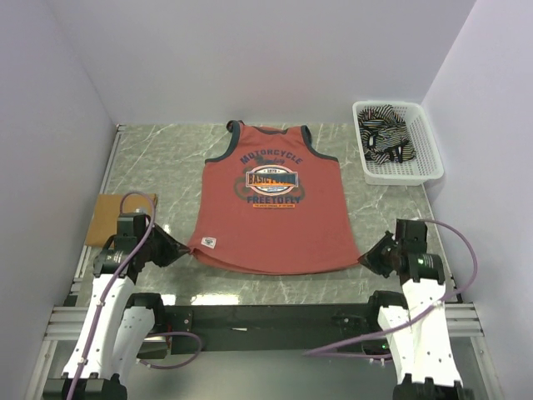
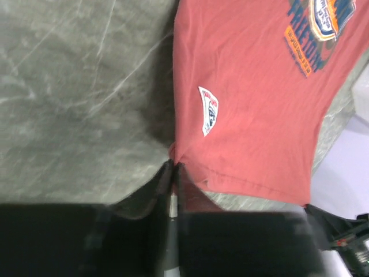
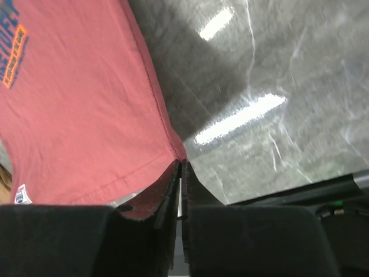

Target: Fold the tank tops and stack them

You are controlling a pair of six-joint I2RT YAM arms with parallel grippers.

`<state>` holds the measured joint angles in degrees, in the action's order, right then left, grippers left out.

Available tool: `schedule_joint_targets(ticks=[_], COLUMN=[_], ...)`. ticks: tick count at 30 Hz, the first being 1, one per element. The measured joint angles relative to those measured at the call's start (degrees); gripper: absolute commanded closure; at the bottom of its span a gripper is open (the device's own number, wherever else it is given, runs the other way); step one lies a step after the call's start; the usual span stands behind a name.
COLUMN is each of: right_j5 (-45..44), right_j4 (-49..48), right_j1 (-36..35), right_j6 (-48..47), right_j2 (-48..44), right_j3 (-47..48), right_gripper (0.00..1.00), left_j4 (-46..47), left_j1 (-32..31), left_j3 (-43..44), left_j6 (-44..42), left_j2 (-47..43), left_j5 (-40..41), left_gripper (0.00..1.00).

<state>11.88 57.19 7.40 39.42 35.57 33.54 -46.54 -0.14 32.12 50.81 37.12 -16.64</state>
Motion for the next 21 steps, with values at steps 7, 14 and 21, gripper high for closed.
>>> schedule_joint_targets(ticks=[7,14,21], right_j5=[-0.28,-0.81,-14.45], right_j4=[4.52,3.58,-11.96], right_j1=[-0.13,-4.92,-52.24], right_j6=[0.39,0.35,15.34], right_j2=[-3.5,-2.8,15.74], right_j3=[0.11,8.72,13.6], right_gripper=[0.35,0.37,0.43], left_j4=[-5.35,-6.64,4.63], left_j1=[-0.5,-1.07,-0.11], left_j3=[0.83,11.93,33.31], left_j6=[-2.43,-4.33,-5.86], left_j2=[-1.31,0.9,20.15], left_j5=[0.57,1.7,-0.94], left_gripper=[0.31,0.27,0.35])
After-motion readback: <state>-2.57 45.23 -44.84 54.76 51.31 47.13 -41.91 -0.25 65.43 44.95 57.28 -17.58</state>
